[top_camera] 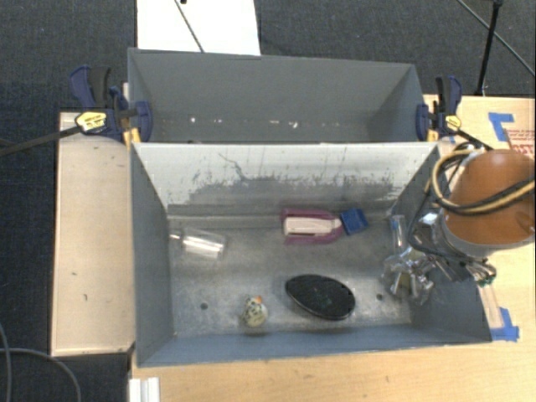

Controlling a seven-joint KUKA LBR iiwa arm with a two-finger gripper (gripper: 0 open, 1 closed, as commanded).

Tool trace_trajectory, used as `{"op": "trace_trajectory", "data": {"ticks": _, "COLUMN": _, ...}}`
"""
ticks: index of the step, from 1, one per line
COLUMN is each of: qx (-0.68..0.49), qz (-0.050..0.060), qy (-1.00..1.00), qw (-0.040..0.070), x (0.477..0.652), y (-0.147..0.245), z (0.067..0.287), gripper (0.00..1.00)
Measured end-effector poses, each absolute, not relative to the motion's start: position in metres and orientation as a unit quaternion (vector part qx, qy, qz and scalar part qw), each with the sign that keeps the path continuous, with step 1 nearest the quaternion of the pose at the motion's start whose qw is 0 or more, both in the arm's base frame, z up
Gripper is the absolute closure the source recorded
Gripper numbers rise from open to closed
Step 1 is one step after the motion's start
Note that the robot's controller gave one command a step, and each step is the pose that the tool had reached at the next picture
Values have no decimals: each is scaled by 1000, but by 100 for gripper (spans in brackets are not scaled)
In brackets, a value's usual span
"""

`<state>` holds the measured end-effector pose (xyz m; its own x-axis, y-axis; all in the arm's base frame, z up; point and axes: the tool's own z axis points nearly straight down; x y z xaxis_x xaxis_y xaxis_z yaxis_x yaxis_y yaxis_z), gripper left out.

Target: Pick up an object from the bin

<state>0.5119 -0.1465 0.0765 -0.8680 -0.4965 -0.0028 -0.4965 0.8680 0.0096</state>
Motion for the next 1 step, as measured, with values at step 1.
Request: {"op": "trace_trajectory", "data": {"ticks": 1, "qx": -233, "qz": -2, "qy": 973, "qw": 4, "x": 499, "y": -146, "z": 203, "gripper": 100}}
